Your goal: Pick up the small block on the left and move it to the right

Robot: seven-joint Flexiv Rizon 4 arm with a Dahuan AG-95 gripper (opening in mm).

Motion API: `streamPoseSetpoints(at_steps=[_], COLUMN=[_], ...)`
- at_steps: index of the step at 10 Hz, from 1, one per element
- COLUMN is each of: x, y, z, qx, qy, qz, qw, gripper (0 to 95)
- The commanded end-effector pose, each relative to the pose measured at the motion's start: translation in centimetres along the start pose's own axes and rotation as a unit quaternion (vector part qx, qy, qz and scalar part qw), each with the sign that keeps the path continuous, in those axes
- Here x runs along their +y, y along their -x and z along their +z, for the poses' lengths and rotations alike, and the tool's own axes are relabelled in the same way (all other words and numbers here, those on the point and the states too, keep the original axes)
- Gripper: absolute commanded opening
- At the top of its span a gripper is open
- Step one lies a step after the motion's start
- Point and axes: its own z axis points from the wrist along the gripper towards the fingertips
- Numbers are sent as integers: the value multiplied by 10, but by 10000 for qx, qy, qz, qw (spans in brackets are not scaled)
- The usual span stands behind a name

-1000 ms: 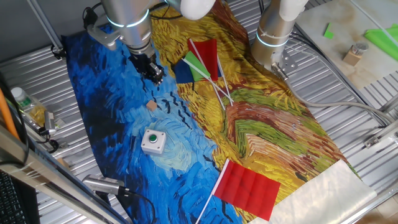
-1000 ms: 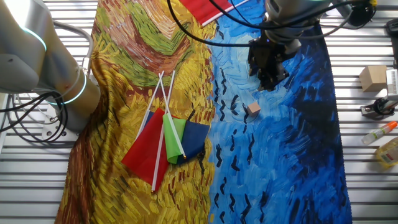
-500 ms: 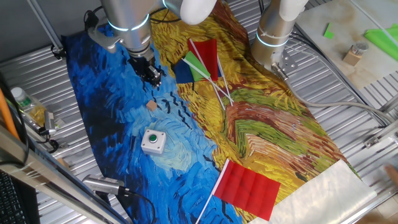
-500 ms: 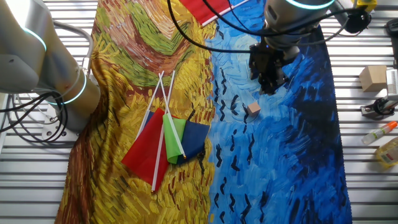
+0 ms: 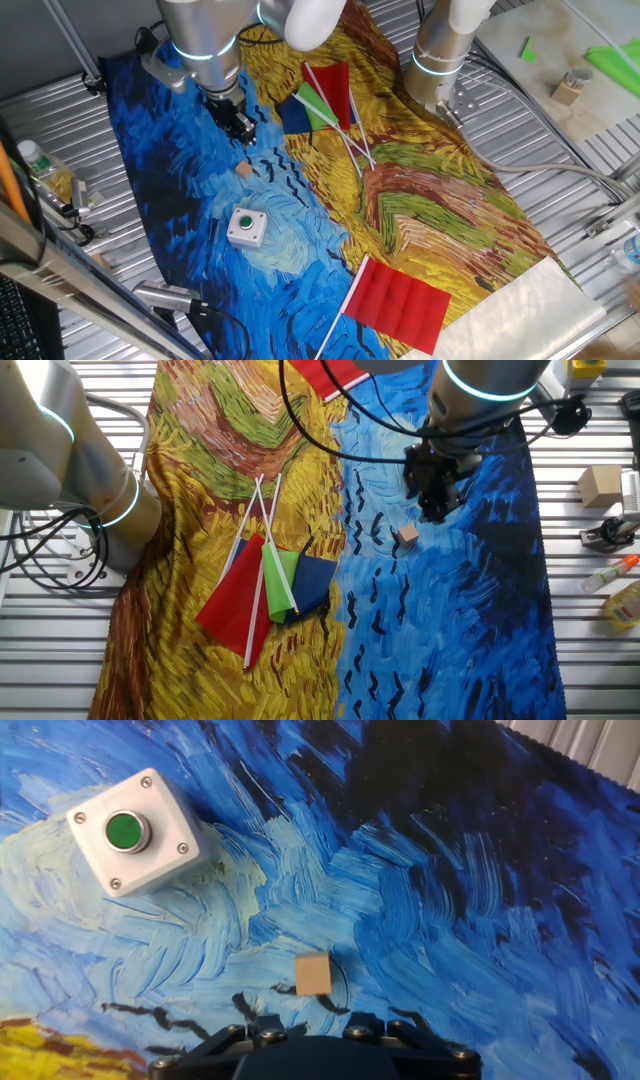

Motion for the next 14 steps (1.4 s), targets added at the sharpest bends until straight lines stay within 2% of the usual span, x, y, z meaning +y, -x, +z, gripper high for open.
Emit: streamPoseSetpoints(at_steps=[1,6,14], x=[-1,-2,2], y=[3,7,10], z=[12,35,63], qx=[-69,-150,-239], qy=[-15,-14,19], qz=[-30,-29,0], qw=[10000,9999,9997], gripper=[380,380,380])
